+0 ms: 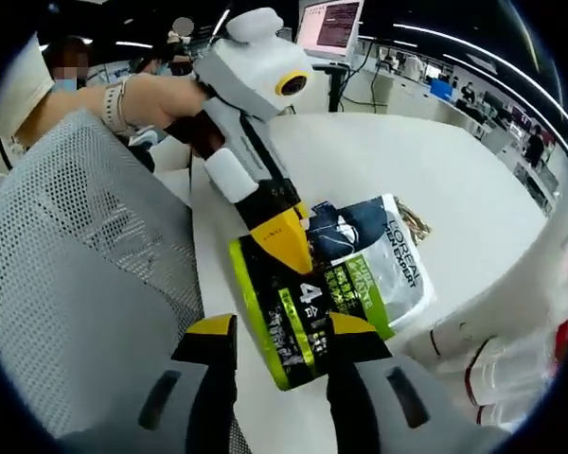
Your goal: Arrange the skincare products in the storage area until every visible bottle or jar stands upright without overlapping.
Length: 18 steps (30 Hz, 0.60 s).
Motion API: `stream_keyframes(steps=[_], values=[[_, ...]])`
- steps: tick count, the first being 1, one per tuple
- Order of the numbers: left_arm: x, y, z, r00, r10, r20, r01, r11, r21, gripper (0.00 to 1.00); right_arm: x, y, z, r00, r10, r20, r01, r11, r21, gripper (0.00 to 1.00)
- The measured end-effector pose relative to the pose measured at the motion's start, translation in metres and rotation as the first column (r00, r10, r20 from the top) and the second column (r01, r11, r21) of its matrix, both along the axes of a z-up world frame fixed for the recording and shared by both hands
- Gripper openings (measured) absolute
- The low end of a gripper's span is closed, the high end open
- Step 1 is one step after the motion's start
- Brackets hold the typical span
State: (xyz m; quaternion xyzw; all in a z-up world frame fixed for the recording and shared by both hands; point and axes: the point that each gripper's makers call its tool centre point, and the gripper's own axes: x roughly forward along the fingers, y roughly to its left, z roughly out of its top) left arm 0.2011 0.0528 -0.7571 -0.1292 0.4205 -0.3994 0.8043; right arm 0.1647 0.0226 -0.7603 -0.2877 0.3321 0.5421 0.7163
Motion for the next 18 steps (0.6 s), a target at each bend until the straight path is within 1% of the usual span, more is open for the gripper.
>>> stream_keyframes(steps=[2,4,6,7,8,10,11,12,13,15,16,18], values=[[0.003,0.003,-0.002,1.000,-0.002,0.020,0.002,1.000,0.013,0.10,0.001,-0.001,-0.002,1.000,-0.008,-0.003,0.008,1.000,0.000,0.37],[0.006,0.004,-0.001,1.000,0.013,0.025,-0.013,1.000,0.001,0.10,0.002,-0.005,-0.002,0.999,-0.028,-0.022,0.028,1.000,0.008,0.37],[0.009,0.005,-0.001,0.999,0.031,0.031,-0.031,0.999,-0.007,0.10,0.005,-0.009,-0.004,0.999,-0.036,-0.025,0.036,0.999,-0.002,0.35],[0.010,0.005,-0.001,0.999,0.038,0.029,-0.038,0.999,-0.010,0.09,0.006,-0.012,-0.006,0.999,-0.037,-0.023,0.037,0.999,-0.020,0.35],[0.009,0.003,0.000,0.999,0.037,0.029,-0.037,0.999,-0.015,0.09,0.007,-0.014,-0.007,0.999,-0.039,-0.023,0.039,0.999,-0.025,0.35],[0.009,0.003,0.000,0.999,0.042,0.029,-0.042,0.999,-0.017,0.09,0.007,-0.016,-0.008,0.998,-0.048,-0.037,0.047,0.999,-0.025,0.34],[0.012,0.005,0.002,0.998,0.050,0.046,-0.049,0.999,-0.016,0.10,0.007,-0.018,-0.009,0.997,-0.057,-0.048,0.055,0.998,-0.031,0.33],[0.013,0.006,0.003,0.997,0.060,0.051,-0.059,0.998,-0.017,0.11,0.007,-0.019,-0.010,0.997,-0.058,-0.047,0.057,0.998,-0.031,0.32],[0.015,0.008,0.003,0.996,0.070,0.050,-0.069,0.997,-0.021,0.11,0.008,-0.018,-0.008,0.997,-0.064,-0.035,0.064,0.998,-0.020,0.31],[0.016,0.011,0.005,0.995,0.088,0.041,-0.087,0.996,-0.033,0.11,0.008,-0.015,-0.005,0.997,-0.069,-0.033,0.069,0.998,-0.001,0.32],[0.017,0.011,0.005,0.995,0.090,0.034,-0.088,0.995,-0.037,0.12,0.008,-0.013,-0.003,0.997,-0.075,-0.030,0.076,0.997,0.015,0.32],[0.017,0.010,0.005,0.996,0.077,0.039,-0.076,0.996,-0.036,0.12,0.006,-0.006,-0.001,0.997,-0.065,-0.034,0.066,0.997,0.034,0.34]])
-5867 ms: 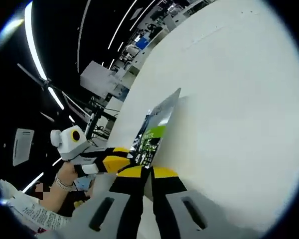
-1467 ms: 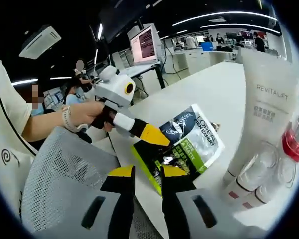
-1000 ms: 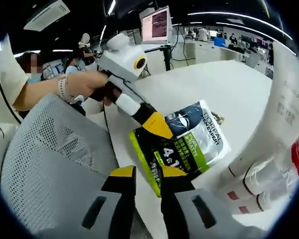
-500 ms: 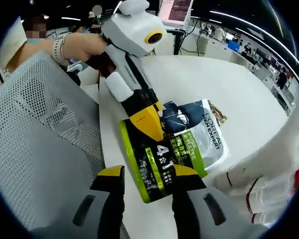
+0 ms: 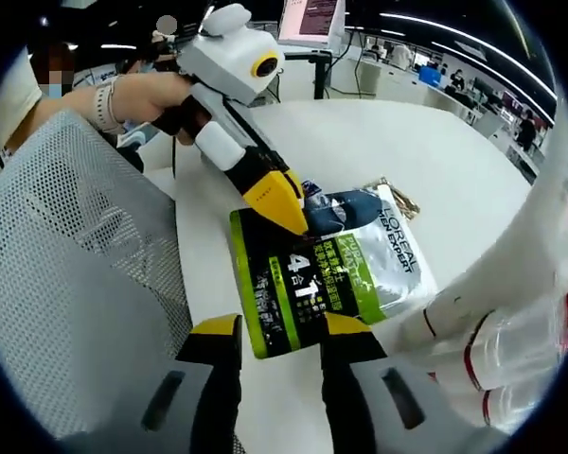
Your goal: Arrange the skincare products in the storage area until every visible bottle or jar stands upright without overlapping.
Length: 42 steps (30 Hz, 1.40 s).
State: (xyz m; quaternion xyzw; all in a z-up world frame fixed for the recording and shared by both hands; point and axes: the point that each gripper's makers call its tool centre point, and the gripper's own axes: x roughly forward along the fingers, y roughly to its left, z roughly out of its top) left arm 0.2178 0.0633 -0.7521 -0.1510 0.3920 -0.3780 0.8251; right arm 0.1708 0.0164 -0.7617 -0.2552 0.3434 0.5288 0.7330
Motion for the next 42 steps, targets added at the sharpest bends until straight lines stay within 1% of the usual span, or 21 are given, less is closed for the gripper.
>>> stream_keyframes(steps=[2,3,4,5,8,11,13,15,18,21,23,25,30,32,33,36,37,39,41,42], values=[[0.004,0.003,-0.001,1.000,-0.002,0.011,0.002,1.000,0.006,0.12,-0.001,0.006,-0.001,1.000,0.009,0.004,-0.009,1.000,0.005,0.36],[0.006,0.004,-0.001,1.000,0.002,0.014,-0.002,1.000,0.008,0.12,-0.001,0.007,-0.003,1.000,0.017,0.005,-0.017,1.000,-0.001,0.36],[0.008,0.005,-0.001,1.000,0.010,0.017,-0.010,1.000,0.004,0.12,0.000,0.007,-0.004,0.999,0.029,0.019,-0.029,1.000,-0.013,0.36],[0.010,0.006,-0.001,1.000,0.015,0.015,-0.015,1.000,0.004,0.12,0.000,0.006,-0.004,0.999,0.028,0.022,-0.028,0.999,-0.017,0.35],[0.015,0.009,-0.002,1.000,0.020,0.023,-0.020,1.000,0.015,0.11,0.003,0.001,-0.006,1.000,0.020,0.002,-0.020,0.999,-0.026,0.33],[0.020,0.012,-0.002,0.999,0.018,0.033,-0.019,0.999,0.026,0.11,0.004,-0.005,-0.007,1.000,0.010,0.000,-0.010,0.999,-0.036,0.30],[0.023,0.015,0.000,0.999,0.029,0.042,-0.031,0.999,0.032,0.12,0.006,-0.008,-0.007,1.000,0.001,-0.001,-0.001,0.999,-0.036,0.29],[0.032,0.021,0.002,0.997,0.055,0.058,-0.057,0.998,0.024,0.12,0.007,-0.010,-0.007,1.000,-0.004,0.001,0.004,0.999,-0.040,0.30],[0.039,0.016,0.005,0.996,0.068,0.056,-0.068,0.998,0.006,0.12,0.007,-0.011,-0.007,1.000,-0.009,-0.005,0.008,0.999,-0.037,0.30],[0.048,0.012,0.008,0.994,0.072,0.084,-0.074,0.997,0.020,0.13,0.007,-0.012,-0.007,1.000,-0.007,-0.003,0.006,0.999,-0.044,0.30],[0.053,0.011,0.005,0.994,0.067,0.084,-0.069,0.997,0.019,0.13,0.007,-0.013,-0.008,1.000,-0.009,-0.006,0.009,0.999,-0.046,0.29],[0.054,0.009,0.004,0.995,0.067,0.077,-0.069,0.997,0.024,0.13,0.006,-0.015,-0.008,1.000,-0.013,-0.011,0.012,0.999,-0.046,0.29],[0.062,0.018,0.001,0.994,0.077,0.079,-0.079,0.997,0.020,0.09,0.006,-0.017,-0.008,1.000,-0.022,-0.014,0.021,0.999,-0.046,0.29],[0.072,0.030,-0.004,0.993,0.094,0.066,-0.096,0.995,0.028,0.04,0.006,-0.018,-0.008,1.000,-0.023,-0.016,0.023,0.999,-0.044,0.29],[0.075,0.032,-0.005,0.993,0.095,0.065,-0.097,0.995,0.033,0.04,0.006,-0.017,-0.008,1.000,-0.023,-0.017,0.022,0.999,-0.044,0.29],[0.081,0.034,-0.002,0.990,0.110,0.089,-0.116,0.991,0.061,0.03,0.006,-0.017,-0.008,1.000,-0.023,-0.020,0.022,0.999,-0.044,0.29],[0.083,0.036,-0.003,0.990,0.113,0.088,-0.119,0.991,0.068,0.03,0.006,-0.017,-0.008,1.000,-0.023,-0.020,0.022,0.999,-0.044,0.29],[0.082,0.035,-0.001,0.989,0.111,0.095,-0.119,0.989,0.083,0.02,0.007,-0.017,-0.008,0.999,-0.025,-0.022,0.024,0.999,-0.042,0.29],[0.091,0.045,-0.004,0.988,0.115,0.100,-0.125,0.987,0.102,0.01,0.006,-0.017,-0.008,0.999,-0.026,-0.023,0.025,0.999,-0.041,0.29],[0.098,0.050,-0.006,0.988,0.121,0.099,-0.131,0.986,0.104,0.01,0.006,-0.017,-0.008,0.999,-0.027,-0.022,0.026,0.999,-0.040,0.29]])
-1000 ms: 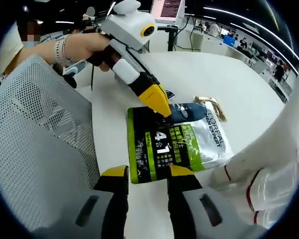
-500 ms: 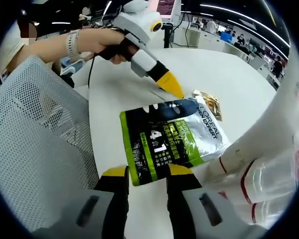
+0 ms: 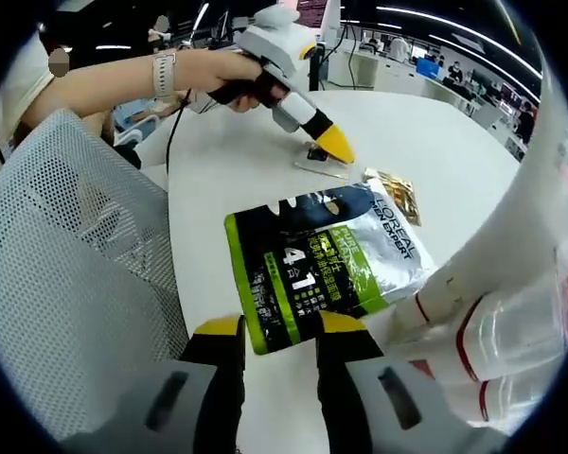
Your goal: Arrange the skincare products in the storage area until every visible bottle or jar stands upright without overlapping.
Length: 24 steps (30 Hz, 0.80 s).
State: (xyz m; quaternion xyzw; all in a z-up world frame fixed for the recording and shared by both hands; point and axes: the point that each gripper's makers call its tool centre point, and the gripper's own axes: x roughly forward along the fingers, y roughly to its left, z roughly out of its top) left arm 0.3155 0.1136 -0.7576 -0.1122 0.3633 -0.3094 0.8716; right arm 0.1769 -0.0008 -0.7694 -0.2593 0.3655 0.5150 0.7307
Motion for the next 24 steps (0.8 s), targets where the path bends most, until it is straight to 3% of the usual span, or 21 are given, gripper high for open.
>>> stream_keyframes(steps=[5,6,8,9,12,16,18,21,22,24], values=[[0.023,0.013,-0.002,1.000,0.029,-0.004,-0.029,0.999,0.018,0.00,0.000,0.000,0.000,1.000,-0.001,-0.002,0.001,1.000,0.003,0.29],[0.035,0.017,-0.002,1.000,0.026,-0.006,-0.026,0.999,0.023,0.01,0.000,0.000,0.000,1.000,-0.001,-0.002,0.001,1.000,0.003,0.29],[0.044,0.014,0.002,1.000,-0.002,0.025,0.000,0.998,0.060,0.04,0.000,0.000,0.000,1.000,-0.004,-0.002,0.004,1.000,0.005,0.29],[0.043,0.005,0.008,0.998,-0.040,0.047,0.036,0.997,0.074,0.04,0.000,0.000,0.000,1.000,-0.009,-0.003,0.009,1.000,0.007,0.29],[0.030,-0.029,0.024,0.990,-0.127,0.058,0.125,0.992,0.034,0.04,0.001,0.000,0.000,1.000,-0.016,-0.003,0.016,1.000,0.010,0.28],[0.020,-0.055,0.016,0.974,-0.221,0.042,0.216,0.972,0.090,0.04,0.002,0.000,0.000,1.000,-0.021,-0.006,0.021,1.000,0.012,0.27],[0.022,-0.054,0.007,0.963,-0.268,0.036,0.259,0.954,0.152,0.04,0.001,0.000,0.000,1.000,-0.018,-0.001,0.018,1.000,0.010,0.28],[0.014,-0.065,-0.001,0.960,-0.281,0.022,0.273,0.947,0.172,0.05,0.001,0.001,0.000,1.000,-0.015,0.003,0.015,1.000,0.008,0.28],[0.025,-0.062,-0.003,0.959,-0.279,0.038,0.267,0.944,0.192,0.05,0.001,0.001,0.000,1.000,-0.015,0.003,0.015,1.000,0.008,0.28],[0.029,-0.063,-0.001,0.961,-0.271,0.046,0.257,0.945,0.203,0.05,0.001,0.001,0.000,1.000,-0.013,0.003,0.013,1.000,0.008,0.28]])
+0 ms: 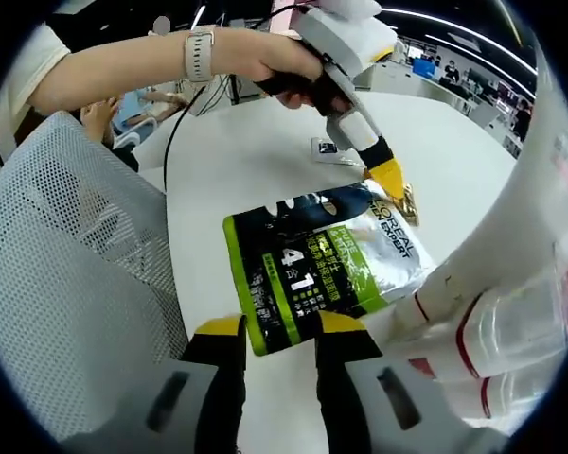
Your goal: Arrange the skincare products in the storage area until every visible bottle or jar stands upright without overlapping.
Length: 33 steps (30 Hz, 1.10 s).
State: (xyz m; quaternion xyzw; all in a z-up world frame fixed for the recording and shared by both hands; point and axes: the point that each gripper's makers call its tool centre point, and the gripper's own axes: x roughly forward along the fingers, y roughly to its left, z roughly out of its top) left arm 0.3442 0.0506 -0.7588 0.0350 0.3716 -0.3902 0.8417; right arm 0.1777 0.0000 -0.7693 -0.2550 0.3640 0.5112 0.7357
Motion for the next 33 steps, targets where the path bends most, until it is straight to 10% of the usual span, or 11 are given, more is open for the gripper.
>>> stream_keyframes(steps=[16,33], values=[[0.006,-0.006,0.002,0.991,-0.043,0.125,0.021,0.985,0.171,0.06,0.001,-0.001,0.000,1.000,-0.004,-0.008,0.004,1.000,0.007,0.27],[0.041,0.022,0.012,0.987,0.005,0.158,-0.031,0.986,0.164,0.09,0.001,-0.001,0.000,1.000,0.002,-0.006,-0.002,1.000,0.000,0.27]])
